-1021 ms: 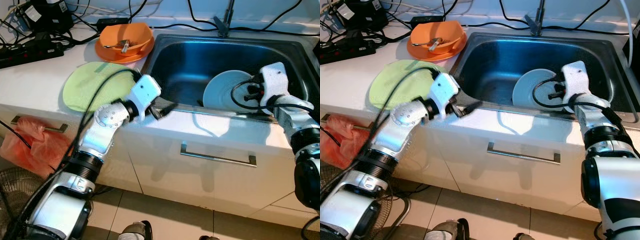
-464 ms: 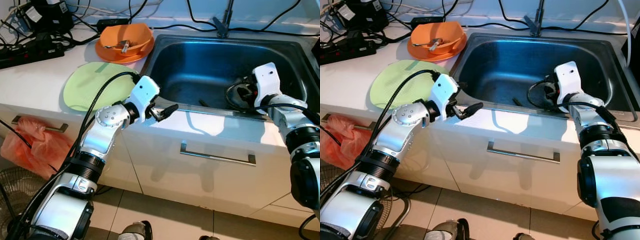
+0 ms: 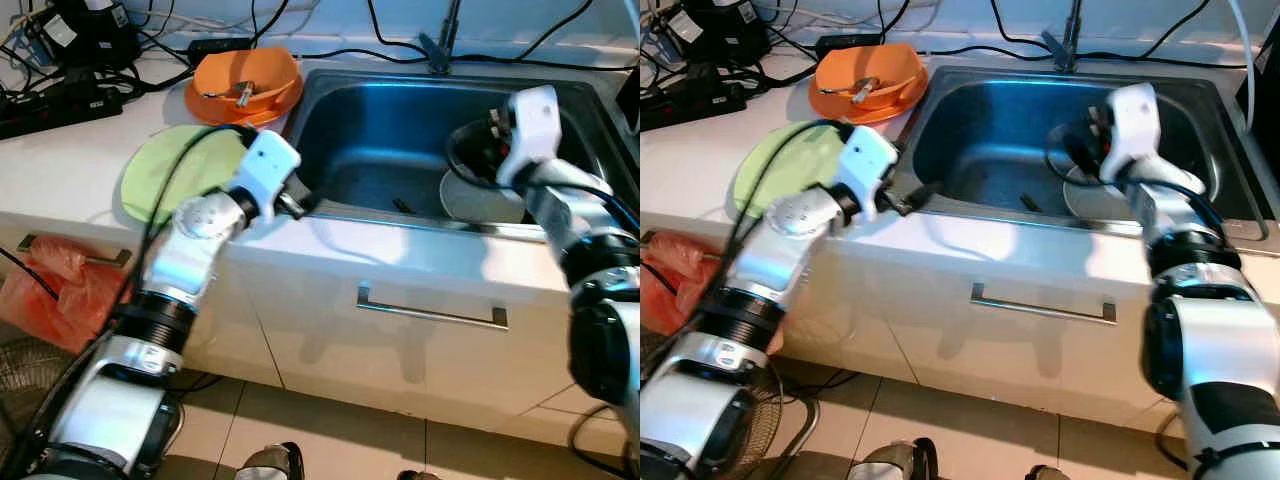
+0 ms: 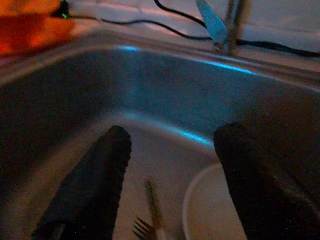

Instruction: Kitchen organization

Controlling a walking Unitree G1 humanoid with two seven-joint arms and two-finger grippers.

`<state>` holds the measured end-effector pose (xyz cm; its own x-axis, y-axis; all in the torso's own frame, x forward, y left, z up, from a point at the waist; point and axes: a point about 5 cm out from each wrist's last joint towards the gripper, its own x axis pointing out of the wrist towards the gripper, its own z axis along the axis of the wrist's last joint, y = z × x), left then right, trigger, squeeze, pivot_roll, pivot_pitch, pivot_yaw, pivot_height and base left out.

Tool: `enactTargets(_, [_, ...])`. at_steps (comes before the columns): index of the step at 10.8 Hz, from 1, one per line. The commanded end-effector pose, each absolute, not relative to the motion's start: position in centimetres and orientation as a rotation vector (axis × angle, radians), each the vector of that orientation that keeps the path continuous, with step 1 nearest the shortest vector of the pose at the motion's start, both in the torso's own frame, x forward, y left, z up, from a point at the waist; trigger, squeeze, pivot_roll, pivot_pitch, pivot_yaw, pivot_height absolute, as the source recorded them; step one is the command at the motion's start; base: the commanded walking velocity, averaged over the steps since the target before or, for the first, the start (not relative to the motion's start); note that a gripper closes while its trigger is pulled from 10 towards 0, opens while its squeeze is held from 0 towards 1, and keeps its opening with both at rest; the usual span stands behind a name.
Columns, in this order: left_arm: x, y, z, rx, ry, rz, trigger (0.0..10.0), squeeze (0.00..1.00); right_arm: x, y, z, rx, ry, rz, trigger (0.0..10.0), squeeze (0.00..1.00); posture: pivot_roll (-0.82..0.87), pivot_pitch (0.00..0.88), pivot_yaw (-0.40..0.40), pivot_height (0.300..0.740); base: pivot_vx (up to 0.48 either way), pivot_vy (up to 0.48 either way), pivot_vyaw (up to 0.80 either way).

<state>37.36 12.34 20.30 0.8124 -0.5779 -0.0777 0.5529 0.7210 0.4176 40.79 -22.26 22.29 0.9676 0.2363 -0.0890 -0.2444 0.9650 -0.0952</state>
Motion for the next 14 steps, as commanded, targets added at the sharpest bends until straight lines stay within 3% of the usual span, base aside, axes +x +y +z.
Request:
enactTargets(1, [37.6,13.0,21.0,0.489,-0.061,-0.589,10.0,0.0,41.1,-21.4,23.9,-0.084,0.006,0.268,10.0,1.0,0.06,0.086,0.093,0.74,0.0,0.0,0.0])
enactTargets(2, [37.6,13.7,20.9,0.535,-0.03,-0.559,10.0,0.26,41.2,-20.4,24.4,-0.043,-0.008,0.303,10.0,1.0,0.07,0.086,0.092,0.74,0.0,0.0,0.0])
enactTargets(3, [37.4,14.2,20.8,0.577,-0.016,-0.543,10.0,1.0,41.1,-19.6,24.9,0.049,-0.016,0.382,10.0,1.0,0.07,0.085,0.087,0.74,0.0,0.0,0.0])
enactTargets(4, [37.4,14.8,20.7,0.595,-0.007,-0.519,10.0,1.0,40.7,-18.5,25.6,0.134,-0.025,0.478,10.0,0.99,0.07,0.084,0.085,0.74,0.0,0.0,0.0])
enactTargets(5, [37.2,15.2,20.7,0.604,0.002,-0.504,10.0,1.0,40.1,-17.5,25.8,0.177,-0.02,0.573,10.0,0.0,0.07,0.085,0.085,0.74,0.0,0.0,0.0])
enactTargets(6, [36.9,15.7,20.3,0.647,0.017,-0.48,10.0,1.0,38.4,-16.3,25.4,0.145,0.013,0.733,10.0,0.0,0.07,0.086,0.084,0.74,0.0,0.0,0.0])
enactTargets(8, [36.5,16.3,19.8,0.687,0.051,-0.465,10.0,0.99,36.5,-16.3,24.6,0.112,0.082,0.847,10.0,0.0,0.08,0.089,0.076,0.74,0.0,0.0,0.0])
enactTargets(9, [36.3,17.0,19.8,0.73,0.071,-0.452,10.0,0.0,35.0,-16.6,24.0,0.089,0.157,0.913,10.0,0.0,0.08,0.089,0.075,0.74,0.0,0.0,0.0])
enactTargets(14, [36.3,18.9,18.9,0.921,0.211,-0.468,10.0,0.0,33.8,-16.8,23.6,0.03,0.205,0.938,10.0,0.0,0.08,0.087,0.085,0.74,0.0,0.0,0.0])
